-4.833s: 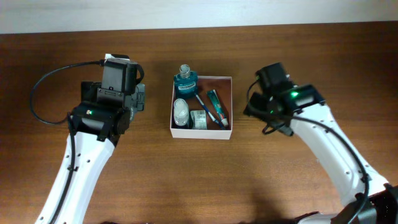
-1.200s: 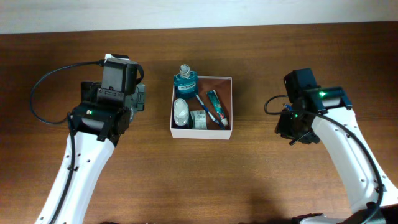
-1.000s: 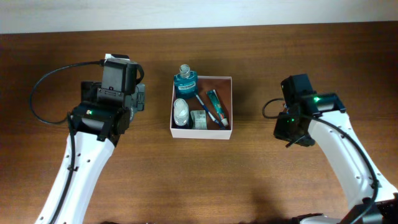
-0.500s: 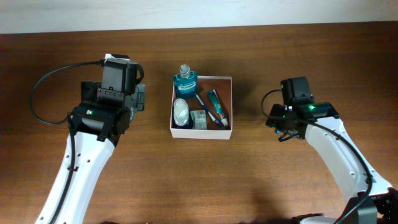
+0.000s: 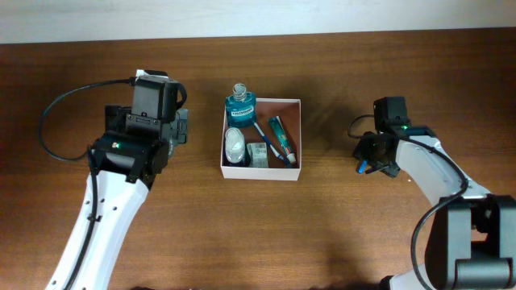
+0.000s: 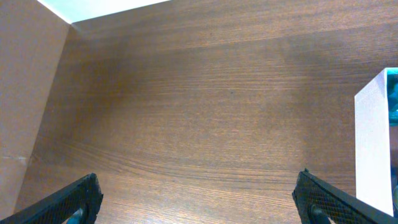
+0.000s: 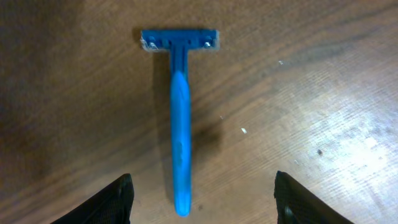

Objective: Pack container
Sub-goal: 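Lower the right gripper and grasp the blue razor handle, then carry the razor into the box and release it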

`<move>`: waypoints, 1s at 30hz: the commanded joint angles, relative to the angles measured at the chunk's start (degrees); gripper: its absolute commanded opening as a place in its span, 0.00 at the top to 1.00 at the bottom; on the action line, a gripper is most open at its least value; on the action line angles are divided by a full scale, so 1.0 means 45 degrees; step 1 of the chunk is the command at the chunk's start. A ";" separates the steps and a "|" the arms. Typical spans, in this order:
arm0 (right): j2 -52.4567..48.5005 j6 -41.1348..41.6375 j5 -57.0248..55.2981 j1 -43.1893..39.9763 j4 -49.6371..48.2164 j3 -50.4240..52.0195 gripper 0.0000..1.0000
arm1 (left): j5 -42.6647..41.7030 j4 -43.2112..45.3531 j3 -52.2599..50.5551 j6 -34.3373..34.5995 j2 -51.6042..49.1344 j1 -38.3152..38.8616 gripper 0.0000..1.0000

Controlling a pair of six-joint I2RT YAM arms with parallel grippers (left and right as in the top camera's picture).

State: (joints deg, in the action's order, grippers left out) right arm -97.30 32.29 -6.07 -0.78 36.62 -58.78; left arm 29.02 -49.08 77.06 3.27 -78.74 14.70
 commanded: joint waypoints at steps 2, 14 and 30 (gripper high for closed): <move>-0.0525 -0.0117 0.0015 -0.0063 -0.0500 0.0078 0.34 | 0.0170 -0.0005 0.0175 0.0029 0.0024 -0.0029 0.01; -0.1574 -0.0126 -0.0350 -0.0083 -0.1530 0.0078 0.51 | 0.0170 -0.0005 0.0175 0.0029 0.0024 -0.0029 0.01; -0.1715 -0.0126 -0.1190 -0.0083 -0.1146 0.0078 0.96 | 0.0170 -0.0005 0.0175 0.0029 0.0024 -0.0029 0.01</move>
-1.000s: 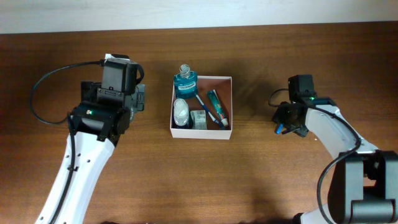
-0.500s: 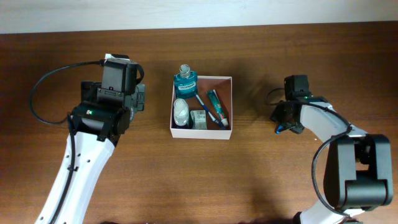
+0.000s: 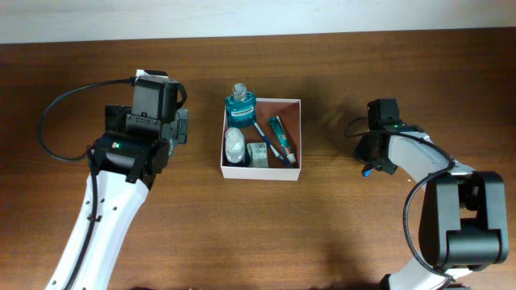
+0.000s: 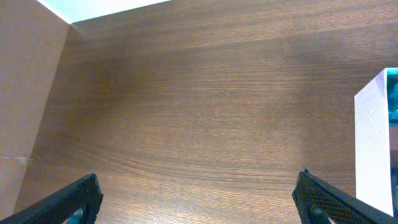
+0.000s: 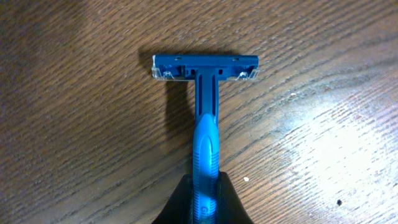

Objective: Pack container
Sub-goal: 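Carry the razor into the box and release it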

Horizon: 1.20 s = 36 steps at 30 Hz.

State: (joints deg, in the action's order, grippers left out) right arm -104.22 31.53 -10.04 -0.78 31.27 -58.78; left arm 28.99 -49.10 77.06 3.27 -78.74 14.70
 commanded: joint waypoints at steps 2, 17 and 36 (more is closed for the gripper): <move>-0.0136 -0.0160 -0.0296 -0.0083 0.0044 0.0063 0.96 | 0.0180 0.0000 0.0175 0.0029 0.0024 -0.0029 0.01; 0.3201 -0.1627 -0.0257 0.2812 0.3497 -0.3347 0.96 | 0.0175 0.0000 0.0175 0.0029 0.0024 -0.0029 0.01; 0.2011 -0.0801 -0.0199 0.7339 0.1234 -0.3322 0.96 | 0.0180 0.0000 0.0175 0.0029 0.0024 -0.0029 0.01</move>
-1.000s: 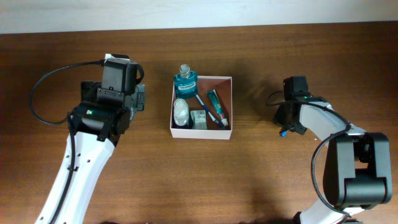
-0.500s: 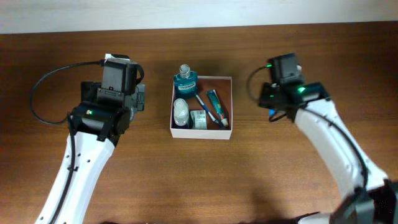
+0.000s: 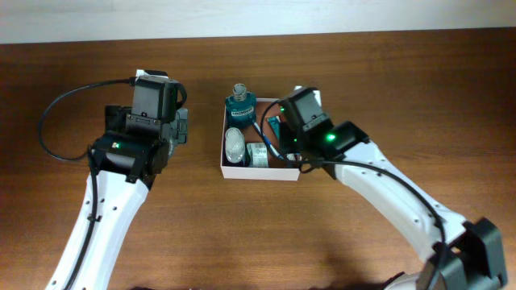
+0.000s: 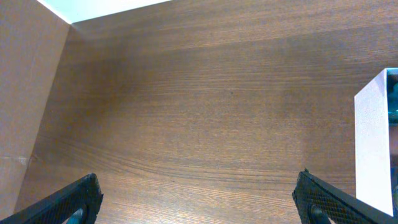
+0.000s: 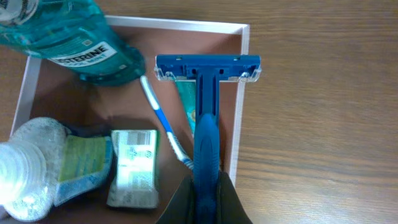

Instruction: Pack container

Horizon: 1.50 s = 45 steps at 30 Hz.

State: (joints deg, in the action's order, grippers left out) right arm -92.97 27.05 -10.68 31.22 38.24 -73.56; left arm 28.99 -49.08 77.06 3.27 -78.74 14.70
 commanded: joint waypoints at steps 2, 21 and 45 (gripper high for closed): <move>-0.0772 0.0185 0.0083 0.0238 -0.0602 -0.0039 0.95 | 0.0180 -0.0005 0.0175 0.0029 0.0024 -0.0029 0.01; 0.4119 -0.0631 -0.0447 0.0214 0.2686 -0.0160 0.13 | 0.0175 -0.0005 0.0175 0.0029 0.0024 -0.0029 0.01; 1.3906 -0.0636 -0.0816 0.0214 0.6611 -0.0160 0.01 | 0.0175 -0.0005 0.0175 0.0029 0.0024 -0.0029 0.01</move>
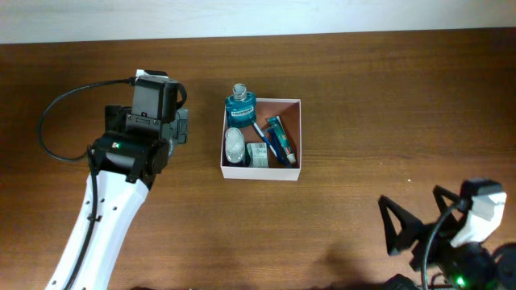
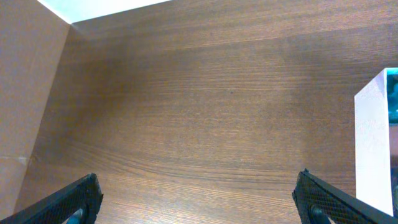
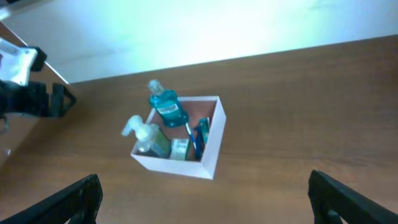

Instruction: Pack container

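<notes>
The white box stands mid-table with a teal mouthwash bottle, a white spray bottle, a small packet and a toothbrush inside. The blue razor lies in its right part, on the toothpaste. My right gripper is open and empty near the front right edge, far from the box; its wrist view shows the box from a distance, with the razor inside. My left gripper is open over bare wood just left of the box wall.
Brown wooden tabletop all round the box. A pale wall runs along the table's far edge. The left arm stands left of the box with its black cable looping outward.
My right gripper was shut on the razor above the box's right part. Now the razor lies in the box and the gripper is open, far back at the front right. The left arm is unchanged.
The razor lay on the table at the right with my right gripper open around it. Then the gripper was shut on its handle, then held it over the box. Now the razor is in the box and the gripper is open at the front right.
</notes>
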`<move>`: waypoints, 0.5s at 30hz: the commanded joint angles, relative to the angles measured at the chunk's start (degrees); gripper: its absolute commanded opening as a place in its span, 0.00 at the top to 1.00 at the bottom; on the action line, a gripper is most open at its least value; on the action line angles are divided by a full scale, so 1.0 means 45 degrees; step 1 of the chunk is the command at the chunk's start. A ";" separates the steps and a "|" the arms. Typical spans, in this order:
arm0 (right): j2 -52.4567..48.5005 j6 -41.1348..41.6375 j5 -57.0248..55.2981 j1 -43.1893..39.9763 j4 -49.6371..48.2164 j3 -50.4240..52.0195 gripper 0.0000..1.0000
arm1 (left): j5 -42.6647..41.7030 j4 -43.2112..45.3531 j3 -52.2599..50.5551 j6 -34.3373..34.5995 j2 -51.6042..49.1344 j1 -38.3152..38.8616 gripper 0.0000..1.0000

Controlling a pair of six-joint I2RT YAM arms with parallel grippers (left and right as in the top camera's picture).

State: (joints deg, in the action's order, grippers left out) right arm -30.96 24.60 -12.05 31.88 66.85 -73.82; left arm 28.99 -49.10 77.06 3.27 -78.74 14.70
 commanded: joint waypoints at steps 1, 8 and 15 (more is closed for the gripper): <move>0.0126 -0.0087 -0.0733 0.0068 0.0452 -0.0102 0.01 | 0.0175 0.0000 0.0175 0.0029 0.0024 -0.0029 0.01; 0.0121 -0.0087 -0.2924 0.0068 0.0481 -0.0063 0.01 | 0.0175 0.0000 0.0175 0.0029 0.0024 -0.0029 0.01; 0.1656 -0.0087 -0.3167 -0.2016 -0.0316 0.1141 0.01 | 0.0180 0.0000 0.0175 0.0029 0.0024 -0.0029 0.01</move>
State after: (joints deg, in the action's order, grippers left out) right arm -28.01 24.53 -24.38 27.27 66.78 -71.42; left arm 29.02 -49.10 77.06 3.27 -78.74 14.70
